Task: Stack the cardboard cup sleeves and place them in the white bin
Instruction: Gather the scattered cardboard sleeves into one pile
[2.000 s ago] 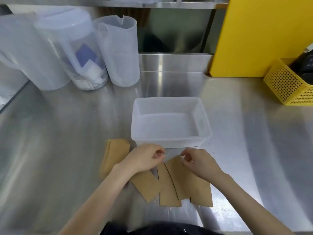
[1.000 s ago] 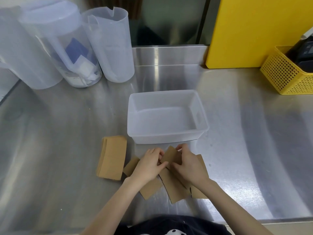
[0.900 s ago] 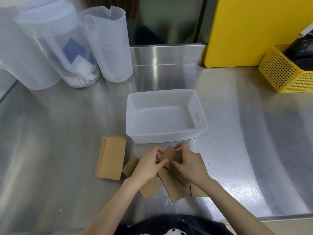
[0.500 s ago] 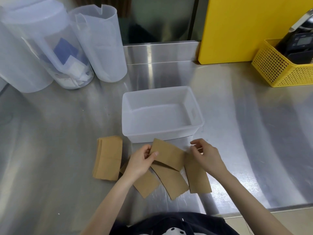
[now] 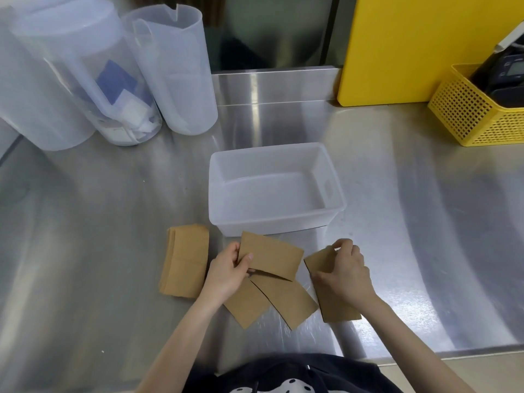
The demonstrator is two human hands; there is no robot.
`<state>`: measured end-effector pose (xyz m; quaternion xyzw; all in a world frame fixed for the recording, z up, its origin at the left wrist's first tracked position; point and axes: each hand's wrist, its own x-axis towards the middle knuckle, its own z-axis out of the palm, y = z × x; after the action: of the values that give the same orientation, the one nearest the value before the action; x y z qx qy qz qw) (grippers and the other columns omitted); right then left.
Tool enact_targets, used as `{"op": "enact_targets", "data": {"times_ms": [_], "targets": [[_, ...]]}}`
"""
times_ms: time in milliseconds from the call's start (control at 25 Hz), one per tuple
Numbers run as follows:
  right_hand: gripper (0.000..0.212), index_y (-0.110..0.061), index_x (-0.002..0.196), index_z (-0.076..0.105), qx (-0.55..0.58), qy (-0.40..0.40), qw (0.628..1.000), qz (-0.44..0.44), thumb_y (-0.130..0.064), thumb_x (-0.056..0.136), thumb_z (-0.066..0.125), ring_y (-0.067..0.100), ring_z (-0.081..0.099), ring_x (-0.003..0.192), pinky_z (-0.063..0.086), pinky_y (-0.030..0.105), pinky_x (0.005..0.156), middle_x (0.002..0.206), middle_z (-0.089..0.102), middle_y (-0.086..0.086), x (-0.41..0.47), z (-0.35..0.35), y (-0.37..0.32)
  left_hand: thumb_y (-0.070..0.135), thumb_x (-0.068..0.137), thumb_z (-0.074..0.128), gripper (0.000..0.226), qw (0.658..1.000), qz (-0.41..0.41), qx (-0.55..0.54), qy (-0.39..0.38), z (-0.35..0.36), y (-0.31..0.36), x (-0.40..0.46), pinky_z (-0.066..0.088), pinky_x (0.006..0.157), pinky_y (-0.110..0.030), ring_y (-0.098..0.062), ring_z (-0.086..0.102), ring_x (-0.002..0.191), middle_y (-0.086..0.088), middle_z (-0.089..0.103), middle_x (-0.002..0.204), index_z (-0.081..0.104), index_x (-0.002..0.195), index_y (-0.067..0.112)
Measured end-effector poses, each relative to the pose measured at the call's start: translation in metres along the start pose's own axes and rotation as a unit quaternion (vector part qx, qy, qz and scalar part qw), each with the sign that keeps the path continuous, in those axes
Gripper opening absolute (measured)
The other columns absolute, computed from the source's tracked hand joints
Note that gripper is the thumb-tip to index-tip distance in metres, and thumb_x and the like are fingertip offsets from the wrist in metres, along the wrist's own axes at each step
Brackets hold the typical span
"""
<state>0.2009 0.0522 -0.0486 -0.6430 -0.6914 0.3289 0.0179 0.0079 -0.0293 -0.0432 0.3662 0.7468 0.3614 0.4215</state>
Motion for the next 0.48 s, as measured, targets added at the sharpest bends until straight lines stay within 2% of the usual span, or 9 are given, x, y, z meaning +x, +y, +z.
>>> {"op": "enact_targets", "data": {"times_ms": [80, 120, 200, 240, 360, 480], "targets": [[0.049, -0.011, 0.113, 0.033, 0.079, -0.028, 0.996, -0.023, -0.013, 0.075, 0.064, 0.032, 0.055, 0.093, 0.046, 0.037, 0.076, 0.101, 0.055, 0.012, -0.001, -0.005, -0.002, 0.015, 0.090, 0.046, 0.013, 1.000, -0.006, -0.007, 0.007, 0.001, -0.001, 0.000, 0.050, 0.058, -0.007, -0.006, 0.061, 0.070, -0.007, 0.066, 0.097, 0.050, 0.102, 0.010], [0.041, -0.012, 0.112, 0.036, 0.102, -0.038, 0.993, -0.040, -0.010, 0.078, 0.060, 0.027, 0.056, 0.084, 0.045, 0.029, 0.068, 0.094, 0.056, 0.009, -0.001, -0.009, -0.003, 0.015, 0.090, 0.046, 0.014, 1.000, -0.008, -0.012, 0.008, 0.001, -0.002, 0.000, 0.049, 0.058, -0.006, -0.006, 0.061, 0.071, -0.007, 0.066, 0.098, 0.050, 0.103, 0.010], [0.027, -0.013, 0.109, 0.045, 0.108, -0.038, 0.990, -0.086, -0.011, 0.084, 0.053, 0.015, 0.052, 0.070, 0.039, 0.010, 0.055, 0.081, 0.056, 0.002, 0.000, -0.016, -0.006, 0.014, 0.090, 0.046, 0.016, 1.000, -0.008, -0.025, 0.011, 0.000, -0.003, -0.001, 0.050, 0.060, -0.006, -0.006, 0.061, 0.073, -0.006, 0.064, 0.100, 0.049, 0.106, 0.011], [0.021, -0.013, 0.107, 0.049, 0.108, -0.032, 0.988, -0.105, -0.013, 0.086, 0.051, 0.010, 0.050, 0.066, 0.039, 0.008, 0.053, 0.077, 0.055, 0.000, 0.000, -0.019, -0.009, 0.014, 0.090, 0.045, 0.017, 0.999, -0.009, -0.032, 0.012, 0.000, -0.004, -0.001, 0.051, 0.061, -0.007, -0.006, 0.061, 0.074, -0.006, 0.064, 0.102, 0.049, 0.107, 0.011], [0.018, -0.016, 0.106, 0.055, 0.107, -0.021, 0.981, -0.157, -0.017, 0.090, 0.048, 0.006, 0.050, 0.067, 0.037, 0.000, 0.059, 0.080, 0.059, 0.003, -0.001, -0.027, -0.019, 0.012, 0.091, 0.044, 0.019, 0.999, -0.012, -0.046, 0.008, 0.000, -0.002, -0.002, 0.051, 0.062, -0.006, -0.005, 0.061, 0.075, -0.007, 0.064, 0.107, 0.048, 0.110, 0.011], [0.024, -0.017, 0.112, 0.058, 0.092, -0.028, 0.973, -0.210, -0.016, 0.090, 0.047, -0.003, 0.050, 0.069, 0.035, -0.004, 0.063, 0.075, 0.055, -0.012, -0.002, -0.027, -0.036, 0.012, 0.091, 0.042, 0.027, 0.998, -0.015, -0.054, -0.014, 0.001, 0.001, -0.006, 0.051, 0.062, -0.005, -0.009, 0.062, 0.079, -0.009, 0.063, 0.111, 0.046, 0.118, 0.006]]}}
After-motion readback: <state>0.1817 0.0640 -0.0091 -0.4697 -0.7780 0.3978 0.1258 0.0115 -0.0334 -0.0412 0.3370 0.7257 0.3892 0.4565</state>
